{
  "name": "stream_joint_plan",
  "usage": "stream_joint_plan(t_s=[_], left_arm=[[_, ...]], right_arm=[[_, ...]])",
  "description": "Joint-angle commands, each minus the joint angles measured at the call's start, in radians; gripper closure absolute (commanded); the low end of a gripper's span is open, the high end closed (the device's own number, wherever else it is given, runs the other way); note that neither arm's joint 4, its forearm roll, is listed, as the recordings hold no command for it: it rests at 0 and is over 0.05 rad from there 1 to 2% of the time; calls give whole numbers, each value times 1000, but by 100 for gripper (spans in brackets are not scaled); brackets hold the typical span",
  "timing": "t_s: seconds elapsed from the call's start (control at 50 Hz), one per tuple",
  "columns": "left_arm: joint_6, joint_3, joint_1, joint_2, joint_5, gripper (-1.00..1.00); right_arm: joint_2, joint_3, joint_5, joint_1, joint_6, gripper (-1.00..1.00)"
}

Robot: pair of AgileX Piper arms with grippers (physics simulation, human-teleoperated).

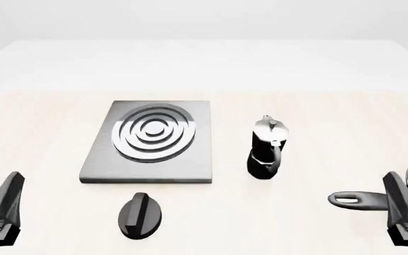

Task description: Put the frying pan on the stove.

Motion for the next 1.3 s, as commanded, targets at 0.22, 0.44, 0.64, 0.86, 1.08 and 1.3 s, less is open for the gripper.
stream_joint_plan(t_s=[0.22,0.44,0.64,0.86,1.08,1.3], left_arm=[[12,-1,8,29,-14,-100],[26,-1,9,20,0,-100],[26,1,17,20,9,-100],[25,1,8,50,-15,-100],[24,1,20,19,12,-100],[24,1,6,12,18,-100]], right_arm=[[10,-3,-1,9,9,-100],[4,-13,11,7,10,-100],[-4,-158,141,31,21,-100],[-4,-351,340,51,26,-100],[-4,-534,506,55,26,-100],[-4,-684,664,46,22,-100]])
